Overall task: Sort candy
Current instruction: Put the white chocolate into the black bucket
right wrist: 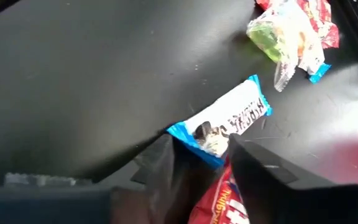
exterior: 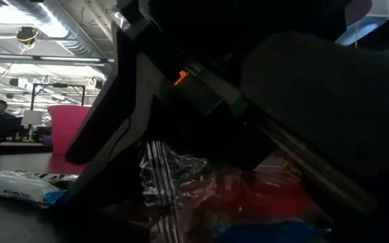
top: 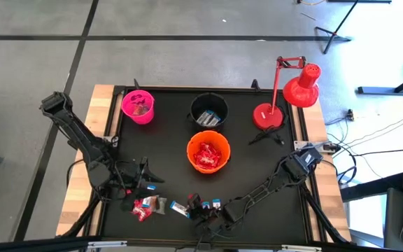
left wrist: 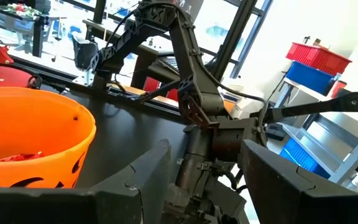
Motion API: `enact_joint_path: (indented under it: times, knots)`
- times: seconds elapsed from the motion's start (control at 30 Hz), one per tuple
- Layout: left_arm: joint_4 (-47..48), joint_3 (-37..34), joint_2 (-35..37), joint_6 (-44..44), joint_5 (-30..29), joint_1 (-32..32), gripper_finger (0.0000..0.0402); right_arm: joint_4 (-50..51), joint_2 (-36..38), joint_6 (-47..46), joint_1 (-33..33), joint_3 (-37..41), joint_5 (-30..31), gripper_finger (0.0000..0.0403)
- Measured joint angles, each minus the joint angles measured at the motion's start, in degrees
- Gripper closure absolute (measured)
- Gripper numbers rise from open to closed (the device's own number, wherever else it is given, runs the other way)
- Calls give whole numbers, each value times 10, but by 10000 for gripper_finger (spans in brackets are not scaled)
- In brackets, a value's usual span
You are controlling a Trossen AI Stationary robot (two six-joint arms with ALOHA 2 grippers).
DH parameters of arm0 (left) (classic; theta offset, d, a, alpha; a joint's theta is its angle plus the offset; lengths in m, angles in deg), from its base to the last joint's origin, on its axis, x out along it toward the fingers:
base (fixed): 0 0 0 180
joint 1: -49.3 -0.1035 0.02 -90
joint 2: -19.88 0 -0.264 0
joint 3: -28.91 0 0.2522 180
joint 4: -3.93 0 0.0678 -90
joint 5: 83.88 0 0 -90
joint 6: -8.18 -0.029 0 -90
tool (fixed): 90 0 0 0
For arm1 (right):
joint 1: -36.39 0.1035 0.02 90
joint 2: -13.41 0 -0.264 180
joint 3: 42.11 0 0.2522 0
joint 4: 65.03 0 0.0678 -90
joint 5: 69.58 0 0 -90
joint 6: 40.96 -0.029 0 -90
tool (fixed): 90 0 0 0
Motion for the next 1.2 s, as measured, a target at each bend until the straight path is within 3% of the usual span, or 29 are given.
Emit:
enact_joint_path:
  times: [0.2,0.4,0.77,0.9,1.1,1.2]
  knots:
    - [0,0,0,0,0,0,218,1,-1,0,0,1,-2,333]
    - [0,0,0,0,0,0,218,3,0,-2,-1,1,5,395]
    - [0,0,0,0,0,0,218,22,-2,-14,8,-81,55,401]
    - [0,0,0,3,0,3,218,92,-2,-16,22,-145,75,402]
    - [0,0,0,3,0,7,218,211,-1,-19,53,-248,169,402]
    - [0,0,0,4,0,7,218,308,0,-77,58,-293,202,402]
